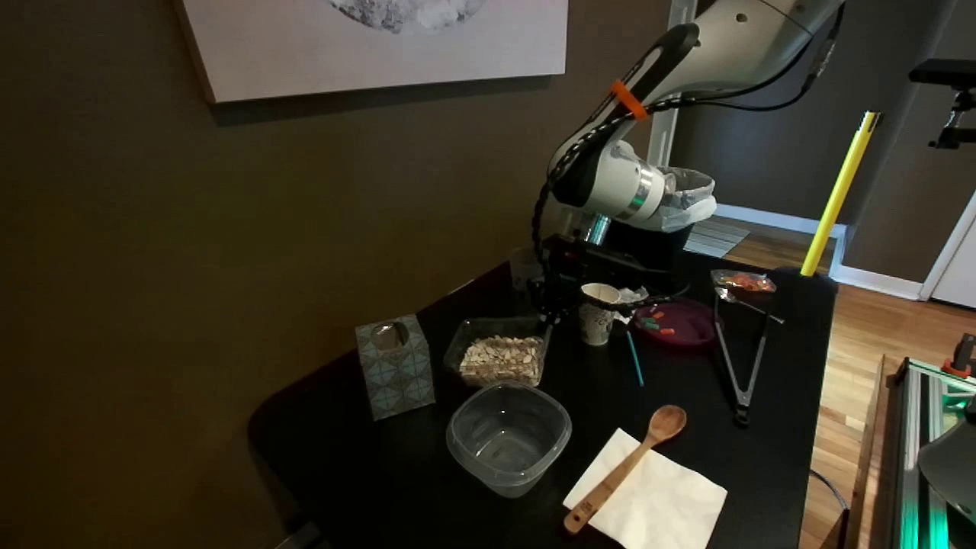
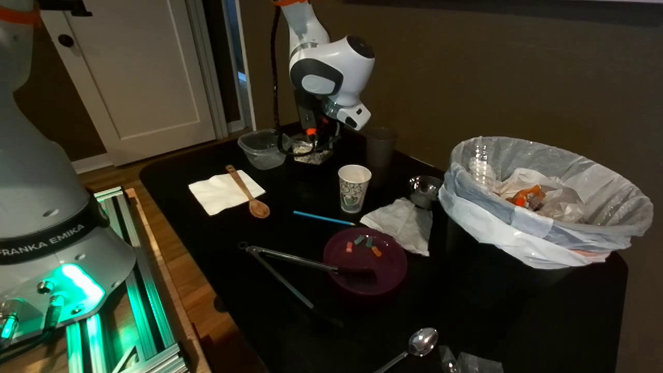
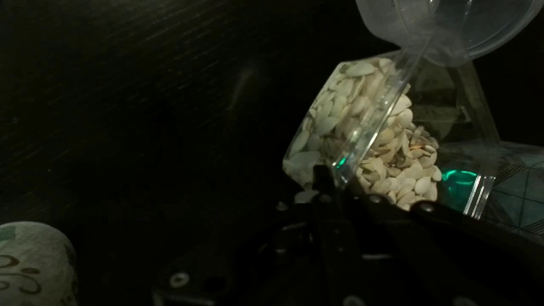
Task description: Move the bowl to the left
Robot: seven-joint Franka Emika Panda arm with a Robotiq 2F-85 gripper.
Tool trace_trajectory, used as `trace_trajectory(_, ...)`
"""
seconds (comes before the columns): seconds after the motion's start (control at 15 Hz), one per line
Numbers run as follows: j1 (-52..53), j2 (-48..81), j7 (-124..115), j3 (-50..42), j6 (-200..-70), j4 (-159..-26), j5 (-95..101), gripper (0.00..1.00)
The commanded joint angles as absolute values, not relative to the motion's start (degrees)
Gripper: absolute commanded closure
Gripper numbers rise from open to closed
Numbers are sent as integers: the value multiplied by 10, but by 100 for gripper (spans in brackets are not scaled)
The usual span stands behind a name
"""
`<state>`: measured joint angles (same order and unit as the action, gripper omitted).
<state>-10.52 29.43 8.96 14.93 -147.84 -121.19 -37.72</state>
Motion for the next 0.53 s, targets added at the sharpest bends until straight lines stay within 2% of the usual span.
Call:
trace_trajectory(0.0, -120, 249, 160, 157, -1449, -1252, -433, 98)
trace_trajectory(0.47, -106, 142, 304, 144, -1465, -1351, -610, 98)
